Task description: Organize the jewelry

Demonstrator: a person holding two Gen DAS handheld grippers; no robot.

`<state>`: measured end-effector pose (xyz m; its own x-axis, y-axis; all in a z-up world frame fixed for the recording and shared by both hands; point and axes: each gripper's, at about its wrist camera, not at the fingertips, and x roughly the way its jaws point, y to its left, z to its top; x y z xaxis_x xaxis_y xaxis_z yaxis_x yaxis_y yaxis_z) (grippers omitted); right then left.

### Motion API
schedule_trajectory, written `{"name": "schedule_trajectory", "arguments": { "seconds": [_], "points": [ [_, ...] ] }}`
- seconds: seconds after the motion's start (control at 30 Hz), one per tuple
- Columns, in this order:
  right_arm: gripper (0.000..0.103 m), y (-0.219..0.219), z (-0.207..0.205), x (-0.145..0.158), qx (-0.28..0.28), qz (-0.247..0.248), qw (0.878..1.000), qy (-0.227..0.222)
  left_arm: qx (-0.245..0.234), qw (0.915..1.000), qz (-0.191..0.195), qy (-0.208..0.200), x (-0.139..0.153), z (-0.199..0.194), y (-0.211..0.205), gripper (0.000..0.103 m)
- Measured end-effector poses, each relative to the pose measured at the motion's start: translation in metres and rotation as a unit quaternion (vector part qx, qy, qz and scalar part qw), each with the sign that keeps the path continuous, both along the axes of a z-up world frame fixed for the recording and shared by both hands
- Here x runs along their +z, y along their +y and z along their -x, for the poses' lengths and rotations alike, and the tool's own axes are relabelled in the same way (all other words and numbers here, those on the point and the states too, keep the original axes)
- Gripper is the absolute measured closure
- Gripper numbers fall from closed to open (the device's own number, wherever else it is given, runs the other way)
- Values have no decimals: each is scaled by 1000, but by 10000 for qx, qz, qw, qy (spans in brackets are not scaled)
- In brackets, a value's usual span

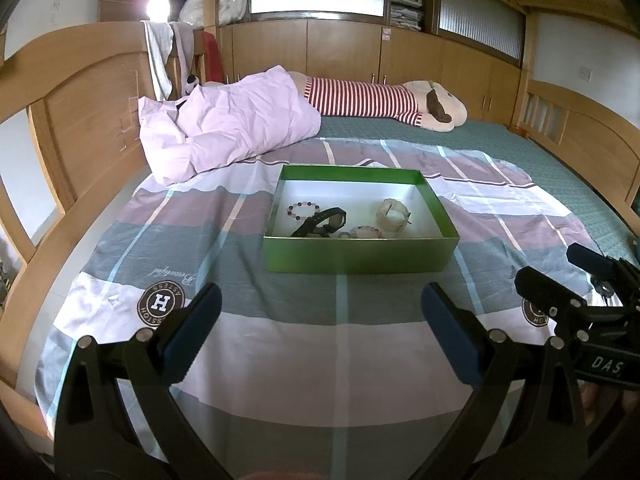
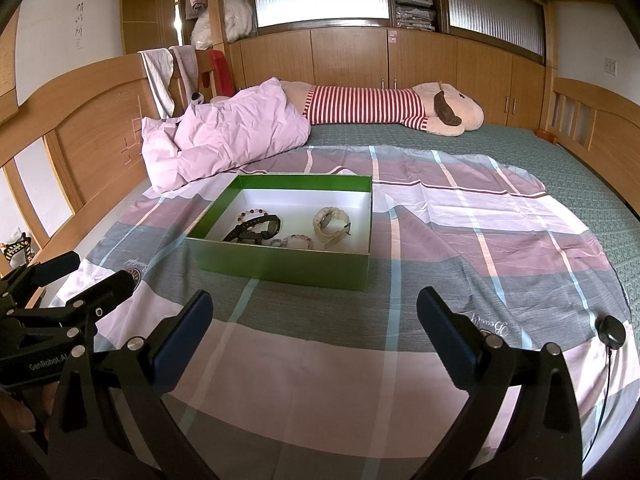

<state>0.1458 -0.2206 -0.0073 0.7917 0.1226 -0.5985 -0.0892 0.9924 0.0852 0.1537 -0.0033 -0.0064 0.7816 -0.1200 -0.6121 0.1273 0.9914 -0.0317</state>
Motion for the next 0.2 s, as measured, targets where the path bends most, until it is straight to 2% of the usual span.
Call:
{"name": "schedule_trajectory", "arguments": {
  "seconds": [0.2],
  "points": [
    [3,1,0,0,-1,1,10000,10,-3,10000,55,74,-1,-2,1,4]
  ]
}}
